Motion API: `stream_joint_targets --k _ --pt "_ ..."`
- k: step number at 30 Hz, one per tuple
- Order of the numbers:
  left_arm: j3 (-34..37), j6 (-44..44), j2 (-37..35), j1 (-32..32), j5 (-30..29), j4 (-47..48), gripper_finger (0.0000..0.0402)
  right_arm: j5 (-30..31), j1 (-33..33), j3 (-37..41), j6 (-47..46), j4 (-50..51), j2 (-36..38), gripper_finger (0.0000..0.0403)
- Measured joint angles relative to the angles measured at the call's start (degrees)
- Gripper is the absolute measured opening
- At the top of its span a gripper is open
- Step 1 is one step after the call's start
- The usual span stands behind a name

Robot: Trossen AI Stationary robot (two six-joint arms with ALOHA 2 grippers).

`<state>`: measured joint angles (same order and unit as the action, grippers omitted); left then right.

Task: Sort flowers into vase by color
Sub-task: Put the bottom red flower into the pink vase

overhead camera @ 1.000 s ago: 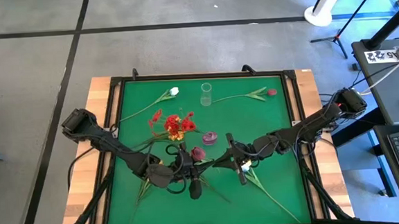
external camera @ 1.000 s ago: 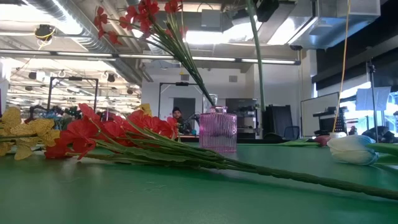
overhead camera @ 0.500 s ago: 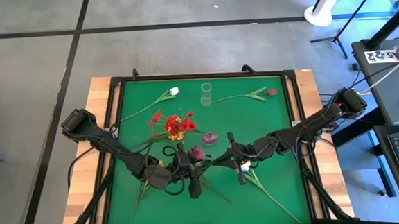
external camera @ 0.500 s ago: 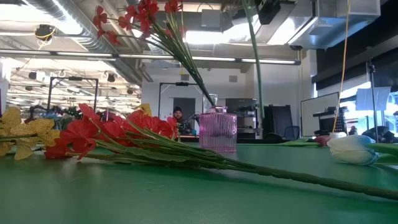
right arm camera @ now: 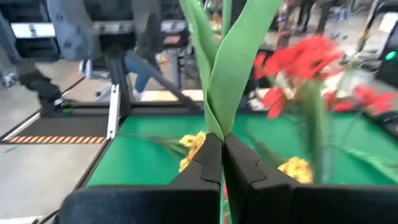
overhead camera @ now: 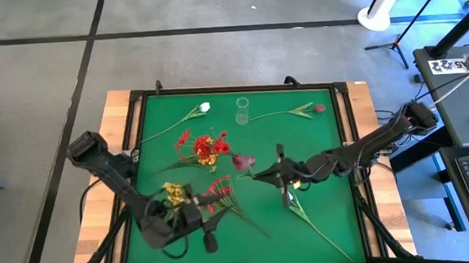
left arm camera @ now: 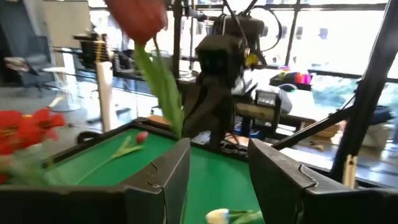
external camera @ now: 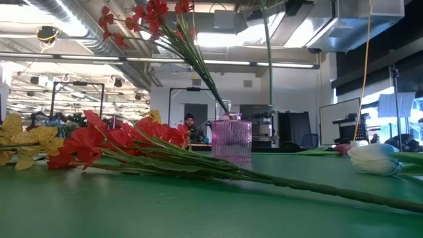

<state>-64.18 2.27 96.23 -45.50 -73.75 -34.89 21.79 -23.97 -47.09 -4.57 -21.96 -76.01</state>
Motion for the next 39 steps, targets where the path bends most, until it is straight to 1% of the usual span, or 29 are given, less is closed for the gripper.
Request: stream_joint_targets --k 3,6,8,10,12,14,17,22,25,29,32,34,36,39 --pt "0.0 -0.9 0.0 -2.9 -2.4 0.8 0.0156 2.6 0.0 0.0 2.2 1.1 3.0 0.0" --pt "0.0 2.7 0.0 -5.2 -2.6 5.9 0.0156 4.7 0.0 0.0 5.3 1.2 5.1 0.0" --pt "0.0 9.7 -0.1 -6.4 -1.9 14.1 0.0156 4.7 0.9 0.0 7.5 1.6 5.8 0.0" --pt "0.0 19.7 0.0 -6.9 1.1 24.3 0.0156 4.7 2.3 0.0 7.8 3.2 6.0 0.0" --pt "0.0 30.0 0.5 -7.0 3.2 32.4 0.0156 3.8 3.8 0.0 7.8 3.9 6.0 0.0" --pt "0.0 37.9 1.4 -6.7 3.4 38.3 0.0156 1.8 5.7 0.0 7.8 2.9 5.4 0.0" --pt "0.0 43.5 2.5 -6.0 3.4 41.7 0.0156 -3.0 8.3 0.1 9.1 0.0 4.5 0.0" --pt "0.0 44.1 3.1 -4.8 4.4 42.0 0.0156 -10.0 12.5 0.0 10.4 -6.1 2.4 0.0" --pt "0.0 43.9 3.1 -4.3 4.8 42.0 0.0156 -11.1 13.9 0.2 10.6 -6.2 1.7 0.0" --pt "0.0 43.9 3.1 -4.4 4.9 43.4 0.0156 -11.4 14.4 5.6 11.1 -12.7 2.7 0.0" --pt "0.0 43.9 3.1 -4.4 4.9 44.4 0.0156 -12.1 15.2 11.0 10.8 -22.0 4.3 0.0" --pt "0.0 43.9 3.1 -4.2 4.8 45.7 0.0156 -13.3 16.3 13.9 10.1 -26.2 4.7 0.0" --pt "0.0 44.0 3.1 -3.7 4.8 47.2 0.0156 -14.1 17.4 15.3 9.0 -27.4 4.5 0.0" --pt "0.0 45.8 3.1 -2.5 5.9 50.1 0.0156 -16.1 18.6 15.5 8.0 -27.3 4.3 0.0"
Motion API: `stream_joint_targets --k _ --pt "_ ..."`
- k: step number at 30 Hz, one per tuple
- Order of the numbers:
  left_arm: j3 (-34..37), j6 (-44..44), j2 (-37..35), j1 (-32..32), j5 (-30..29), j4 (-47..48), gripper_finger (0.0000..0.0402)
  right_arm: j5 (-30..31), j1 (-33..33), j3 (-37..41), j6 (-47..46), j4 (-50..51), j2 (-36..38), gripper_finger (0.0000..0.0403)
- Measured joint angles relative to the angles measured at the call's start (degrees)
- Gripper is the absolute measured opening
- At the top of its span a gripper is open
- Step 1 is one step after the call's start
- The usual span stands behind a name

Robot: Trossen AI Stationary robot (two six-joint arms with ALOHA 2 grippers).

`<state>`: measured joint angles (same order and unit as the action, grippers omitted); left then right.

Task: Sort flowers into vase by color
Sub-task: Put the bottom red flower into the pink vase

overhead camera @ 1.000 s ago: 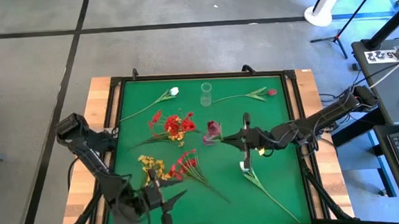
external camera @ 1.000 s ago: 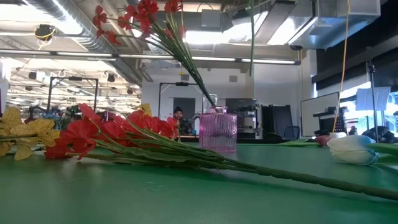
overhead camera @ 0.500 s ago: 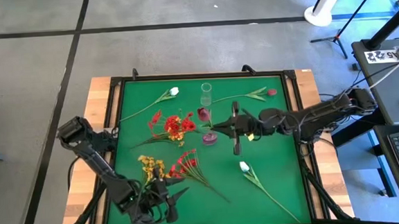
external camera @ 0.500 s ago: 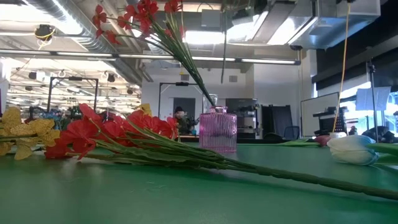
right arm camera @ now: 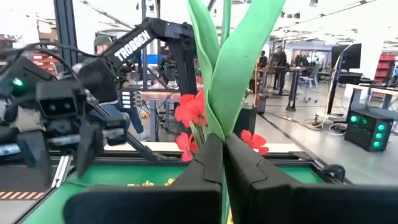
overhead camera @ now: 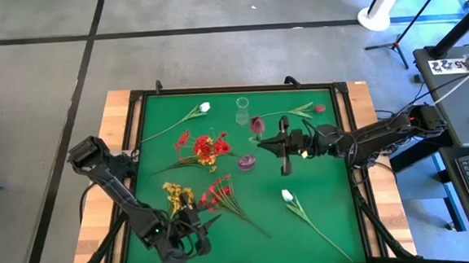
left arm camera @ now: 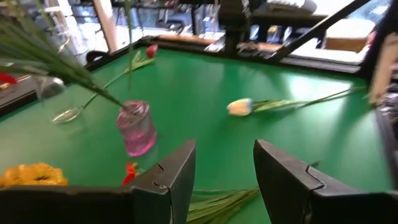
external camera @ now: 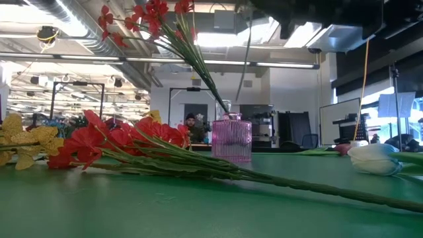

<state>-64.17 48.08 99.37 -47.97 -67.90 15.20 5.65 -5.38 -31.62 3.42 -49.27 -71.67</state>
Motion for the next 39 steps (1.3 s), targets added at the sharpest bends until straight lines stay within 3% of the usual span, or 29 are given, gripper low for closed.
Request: stream_joint_targets --k 24,30,39 --pt "0.0 2.8 0.0 7.3 5.6 4.1 0.0156 -2.7 1.7 0.0 -2.1 2.8 -6.8 0.0007" --pt "0.0 2.8 0.0 7.5 5.7 4.9 0.0156 -2.0 1.7 0.0 -2.1 4.9 -7.3 0.006" --pt "0.0 2.8 0.0 7.5 5.7 4.9 0.0156 2.6 1.7 0.0 -1.6 11.8 -5.8 0.018"
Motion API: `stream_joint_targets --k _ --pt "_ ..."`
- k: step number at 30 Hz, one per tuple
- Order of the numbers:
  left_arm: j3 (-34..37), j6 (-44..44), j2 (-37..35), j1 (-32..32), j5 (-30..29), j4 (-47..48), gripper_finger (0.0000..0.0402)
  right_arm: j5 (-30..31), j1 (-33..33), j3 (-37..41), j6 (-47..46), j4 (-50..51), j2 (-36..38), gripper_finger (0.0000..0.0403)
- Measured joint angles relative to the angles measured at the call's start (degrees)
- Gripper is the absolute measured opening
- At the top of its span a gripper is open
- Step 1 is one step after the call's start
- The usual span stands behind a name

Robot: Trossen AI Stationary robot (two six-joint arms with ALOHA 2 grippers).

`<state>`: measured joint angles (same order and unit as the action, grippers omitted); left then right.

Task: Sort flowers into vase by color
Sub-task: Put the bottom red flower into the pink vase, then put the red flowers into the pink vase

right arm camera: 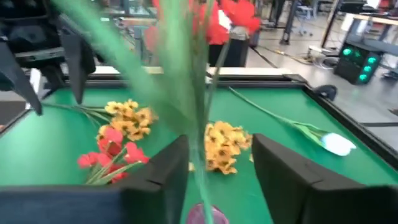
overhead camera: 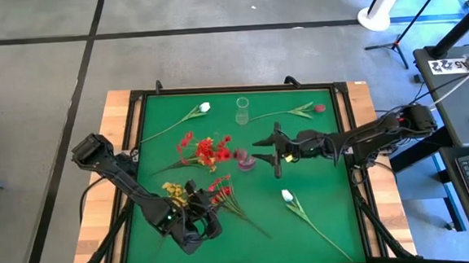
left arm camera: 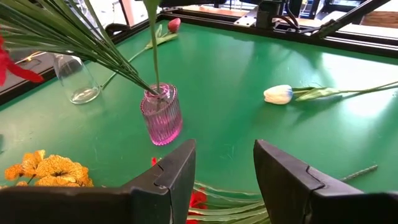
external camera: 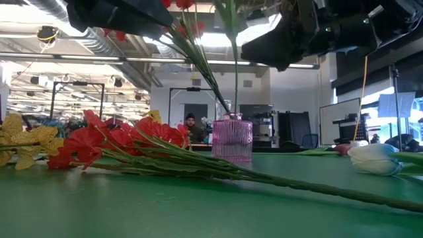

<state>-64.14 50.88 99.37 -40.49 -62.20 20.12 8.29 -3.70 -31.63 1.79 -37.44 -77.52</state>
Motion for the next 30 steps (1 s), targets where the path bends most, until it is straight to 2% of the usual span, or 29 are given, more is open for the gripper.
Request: stream_joint_targets --k 7,15,19,23,25,30 --pt "0.0 0.0 0.0 0.0 -0.2 0.0 0.0156 0.7 -0.1 0.0 0.0 12.1 10.3 0.0244" --pt "0.0 -0.4 -0.3 0.0 0.6 0.0 0.0156 1.6 -0.1 0.0 -3.4 28.3 25.7 0.0261" --pt "0.0 -0.4 -1.1 0.1 6.6 -1.3 0.0156 1.6 -0.1 0.0 -8.0 36.1 30.3 0.0261" --pt "0.0 1.4 -1.1 1.0 17.6 -1.6 0.0156 1.0 -0.1 0.0 -12.1 41.9 31.1 0.0261" --pt "0.0 3.1 -1.1 1.1 21.3 -1.4 0.0156 1.0 -0.1 0.0 -13.5 44.1 30.9 0.0262" --pt "0.0 6.3 -1.1 -0.8 21.7 -0.6 0.0156 1.2 -0.1 0.0 -15.8 46.8 30.5 0.0262"
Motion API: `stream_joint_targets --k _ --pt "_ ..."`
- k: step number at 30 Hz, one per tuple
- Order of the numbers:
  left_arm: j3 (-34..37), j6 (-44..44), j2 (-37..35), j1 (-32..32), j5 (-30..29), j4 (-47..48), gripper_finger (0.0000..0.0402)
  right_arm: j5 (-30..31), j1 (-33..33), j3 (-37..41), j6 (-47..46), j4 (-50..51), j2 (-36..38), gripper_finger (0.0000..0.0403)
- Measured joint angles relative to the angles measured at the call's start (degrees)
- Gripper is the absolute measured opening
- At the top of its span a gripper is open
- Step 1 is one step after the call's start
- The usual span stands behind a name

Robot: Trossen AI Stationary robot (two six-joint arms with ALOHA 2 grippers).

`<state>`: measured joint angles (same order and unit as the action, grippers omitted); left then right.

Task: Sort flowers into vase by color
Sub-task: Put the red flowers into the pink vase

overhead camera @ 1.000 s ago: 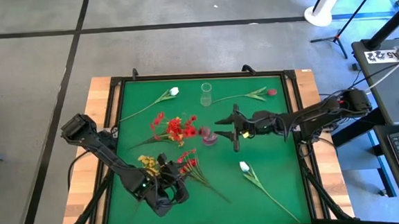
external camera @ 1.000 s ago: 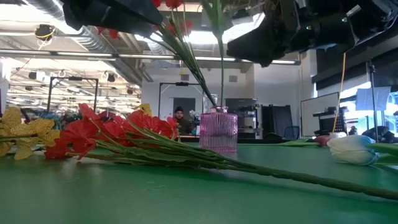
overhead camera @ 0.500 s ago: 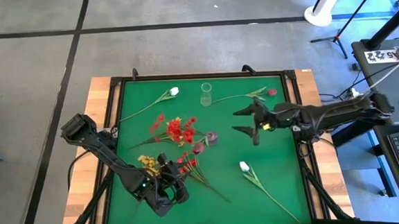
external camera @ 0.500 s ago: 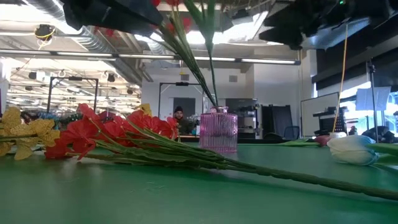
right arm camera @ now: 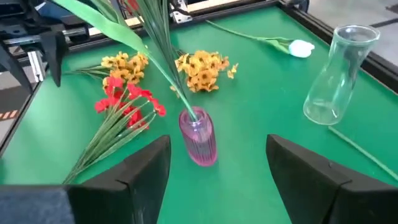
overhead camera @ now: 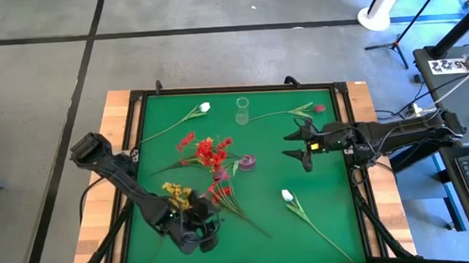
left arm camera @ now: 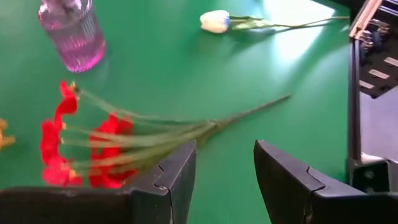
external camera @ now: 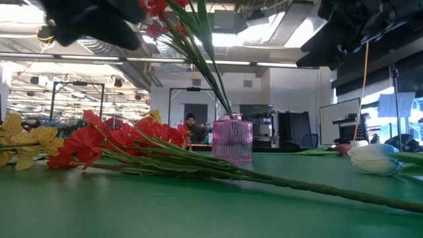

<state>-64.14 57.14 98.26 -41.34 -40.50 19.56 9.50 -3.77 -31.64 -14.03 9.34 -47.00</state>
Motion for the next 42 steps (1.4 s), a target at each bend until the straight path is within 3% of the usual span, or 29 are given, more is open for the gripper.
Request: stream_joint_targets --k 6,13,18,26,32,39,42 --pt "0.0 14.6 -0.7 -4.0 -1.6 9.6 0.0156 1.5 -2.1 0.0 -1.5 1.7 0.0 0.0262" --pt "0.0 36.0 -0.8 -6.4 -1.8 17.4 0.0156 15.5 -9.4 0.0 -5.7 7.1 0.0 0.0262" --pt "0.0 41.2 -0.8 -4.3 -0.7 17.5 0.0156 18.2 -13.0 0.0 -10.2 8.7 -0.7 0.0262" --pt "0.0 37.9 1.4 2.7 1.4 16.2 0.0156 20.1 -17.6 0.0 -11.9 7.9 -4.3 0.0262" --pt "0.0 19.2 2.4 5.3 6.2 2.7 0.0156 20.1 -21.5 0.0 -12.7 6.0 -7.1 0.0262" --pt "0.0 17.5 2.3 3.7 6.2 5.6 0.0156 20.1 -28.5 -0.2 -12.9 -9.7 -12.6 0.0262" --pt "0.0 16.3 2.2 3.0 4.9 5.7 0.0156 22.1 -30.1 -2.6 -13.1 -11.8 -17.5 0.0262"
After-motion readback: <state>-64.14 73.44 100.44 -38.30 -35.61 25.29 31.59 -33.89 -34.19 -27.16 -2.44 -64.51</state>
